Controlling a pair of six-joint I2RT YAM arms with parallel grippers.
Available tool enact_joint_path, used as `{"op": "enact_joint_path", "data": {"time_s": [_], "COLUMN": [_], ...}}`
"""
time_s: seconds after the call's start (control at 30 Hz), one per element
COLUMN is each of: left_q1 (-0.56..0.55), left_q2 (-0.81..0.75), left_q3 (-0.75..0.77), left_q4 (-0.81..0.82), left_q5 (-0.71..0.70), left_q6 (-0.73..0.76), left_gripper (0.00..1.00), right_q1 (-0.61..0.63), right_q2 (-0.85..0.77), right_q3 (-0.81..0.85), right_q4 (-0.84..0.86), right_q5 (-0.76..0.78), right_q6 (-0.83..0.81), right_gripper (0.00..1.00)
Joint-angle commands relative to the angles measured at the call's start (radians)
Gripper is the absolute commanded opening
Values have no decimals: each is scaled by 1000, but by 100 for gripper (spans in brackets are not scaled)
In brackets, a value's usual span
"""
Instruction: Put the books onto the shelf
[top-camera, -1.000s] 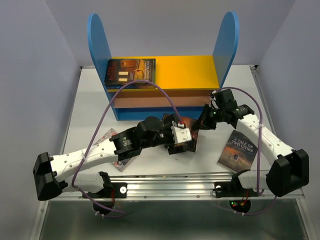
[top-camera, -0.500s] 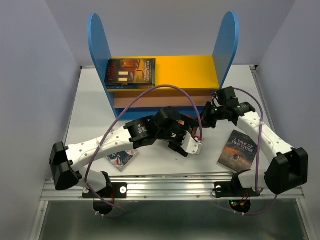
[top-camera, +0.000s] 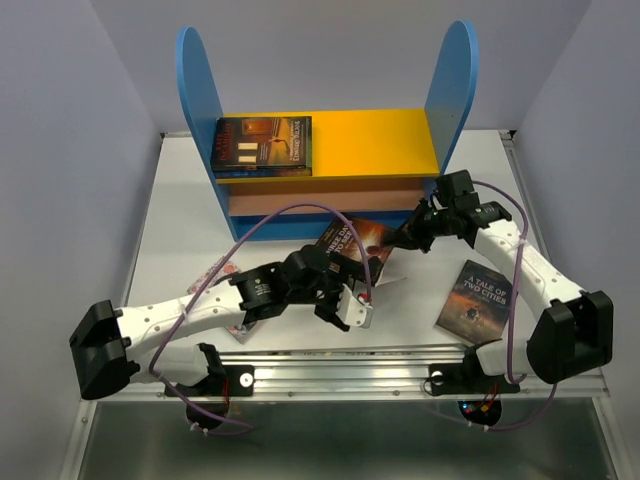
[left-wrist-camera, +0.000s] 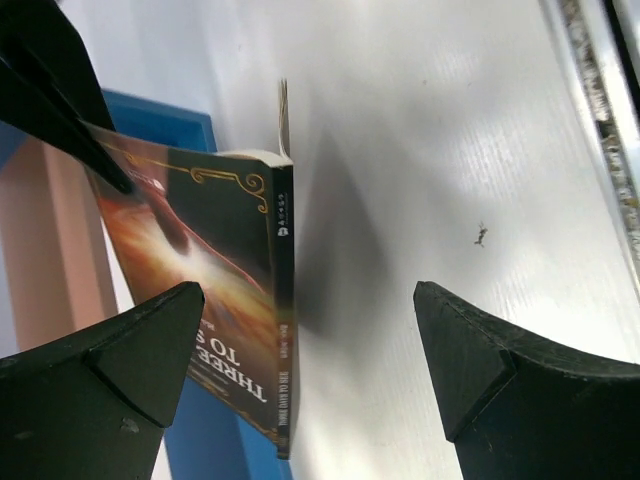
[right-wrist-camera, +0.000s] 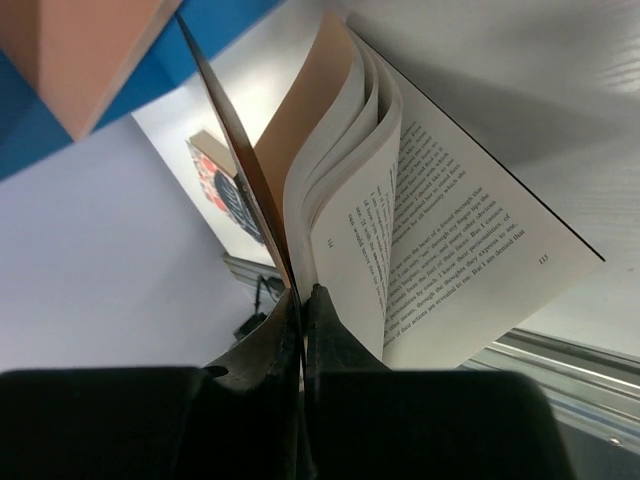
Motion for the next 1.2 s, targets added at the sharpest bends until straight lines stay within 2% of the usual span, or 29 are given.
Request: {"op": "enact_joint_path", "data": {"time_s": [0.0, 0.3, 0.5, 0.53, 0.63, 0.67, 0.73, 0.77, 0.83, 0.87, 0.93, 0.97, 1.03, 1.07, 1.1, 1.17], "left_q1": [39, 87, 108, 111, 122, 124, 124, 124, 124, 124, 122, 122, 122, 117, 117, 116], "left_q2": [30, 97, 139, 140, 141, 137, 136, 130, 125, 119, 110, 99, 84, 64, 53, 22], "left_q3": [-41, -116, -144, -145, -148, -148, -147, -144, -139, -136, -127, -118, -106, -89, -76, -32], "left_q4": [190, 399, 479, 477, 459, 450, 445, 439, 425, 410, 387, 358, 327, 289, 261, 165], "left_q5": [-29, -35, -30, -30, -24, -24, -21, -21, -21, -23, -24, -24, -24, -32, -33, -47], "left_q6": [-65, -111, -97, -95, -92, -86, -86, -89, -83, -80, -69, -63, -48, -36, -23, 24], "left_gripper": [99, 98, 84, 81, 61, 50, 40, 31, 23, 13, 2, 0, 0, 0, 0, 0], "right_q1": [-9, -9, -9, -9, -9, -9, -9, -9, -9, -9, -9, -9, -9, -9, -9, -9], "right_q2": [-52, -42, -31, -28, -16, -13, -7, -5, -5, -6, -6, -8, -10, -11, -11, -17], "right_q3": [-15, -66, -83, -83, -91, -92, -95, -100, -100, -101, -100, -98, -83, -75, -45, -2], "right_q4": [77, 102, 106, 105, 105, 105, 105, 105, 102, 102, 100, 91, 73, 47, 4, -55], "right_q5": [-38, -127, -174, -177, -189, -192, -193, -192, -181, -171, -158, -140, -115, -80, -56, 65], "right_q6": [125, 178, 198, 197, 192, 189, 186, 182, 177, 172, 165, 154, 131, 96, 74, -2], "right_gripper": [1, 1, 1, 1, 1, 1, 1, 1, 1, 1, 1, 1, 18, 34, 60, 83]}}
